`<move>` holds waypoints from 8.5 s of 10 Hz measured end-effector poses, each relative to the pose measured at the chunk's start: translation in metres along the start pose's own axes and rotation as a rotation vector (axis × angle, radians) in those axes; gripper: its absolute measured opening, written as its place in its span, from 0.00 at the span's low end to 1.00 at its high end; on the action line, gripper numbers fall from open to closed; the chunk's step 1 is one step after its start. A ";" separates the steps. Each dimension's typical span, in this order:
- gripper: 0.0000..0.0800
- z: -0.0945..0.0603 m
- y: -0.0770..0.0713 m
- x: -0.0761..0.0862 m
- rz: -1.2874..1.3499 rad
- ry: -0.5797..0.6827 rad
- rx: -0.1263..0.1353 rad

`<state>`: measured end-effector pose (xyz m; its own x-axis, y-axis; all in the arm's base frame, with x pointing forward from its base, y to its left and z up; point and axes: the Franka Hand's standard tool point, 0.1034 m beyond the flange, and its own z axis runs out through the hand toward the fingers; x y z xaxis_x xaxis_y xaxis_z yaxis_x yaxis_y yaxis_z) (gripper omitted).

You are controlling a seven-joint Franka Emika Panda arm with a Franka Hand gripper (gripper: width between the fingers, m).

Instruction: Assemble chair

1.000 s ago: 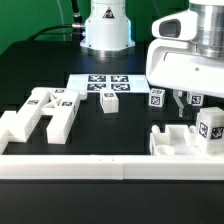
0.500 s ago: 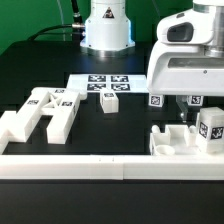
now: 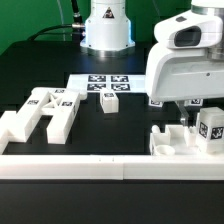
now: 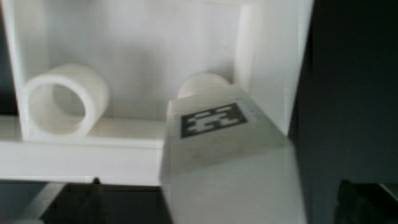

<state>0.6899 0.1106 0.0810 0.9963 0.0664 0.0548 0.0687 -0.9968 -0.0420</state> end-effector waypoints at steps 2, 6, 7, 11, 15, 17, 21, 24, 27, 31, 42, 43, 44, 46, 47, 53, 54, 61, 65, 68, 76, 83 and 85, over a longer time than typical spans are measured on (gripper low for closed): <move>0.49 0.001 0.000 0.000 0.002 -0.002 0.000; 0.36 0.002 0.000 -0.001 0.070 -0.002 0.001; 0.36 0.002 0.001 0.000 0.133 -0.003 0.001; 0.36 0.003 0.005 0.002 0.488 -0.014 0.001; 0.36 0.004 0.006 0.002 0.800 -0.011 -0.002; 0.36 0.004 0.008 0.002 0.945 -0.016 0.000; 0.36 0.004 0.009 0.001 1.195 -0.021 -0.003; 0.36 0.004 0.010 0.000 1.376 -0.025 -0.007; 0.47 0.005 0.008 -0.001 1.450 -0.034 -0.004; 0.80 0.003 -0.003 0.002 1.223 -0.017 0.015; 0.81 0.005 -0.004 0.003 0.312 0.002 0.018; 0.81 0.005 -0.004 0.003 0.235 0.003 0.017; 0.81 0.004 -0.003 0.003 0.169 0.004 0.017; 0.81 0.005 -0.001 0.004 0.060 0.011 0.016; 0.81 0.006 -0.001 0.004 0.058 0.013 0.016; 0.36 0.006 0.000 0.004 0.100 0.012 0.016; 0.36 0.006 0.001 0.004 0.143 0.012 0.016; 0.36 0.008 0.010 0.005 0.878 0.011 0.007; 0.36 0.008 0.012 0.002 1.181 0.005 -0.005; 0.36 0.008 0.014 0.001 1.328 -0.002 -0.007; 0.36 0.008 0.012 -0.003 1.754 -0.022 -0.019; 0.81 0.006 0.006 0.001 1.296 -0.008 0.002; 0.81 0.007 0.007 0.001 1.099 -0.007 0.001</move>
Offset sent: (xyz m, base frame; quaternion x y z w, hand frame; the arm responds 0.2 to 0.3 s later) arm 0.0000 0.0000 0.0000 0.0000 0.0000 0.0650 0.9979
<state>0.6912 0.1043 0.0741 0.5140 -0.8576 -0.0182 -0.8565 -0.5120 -0.0653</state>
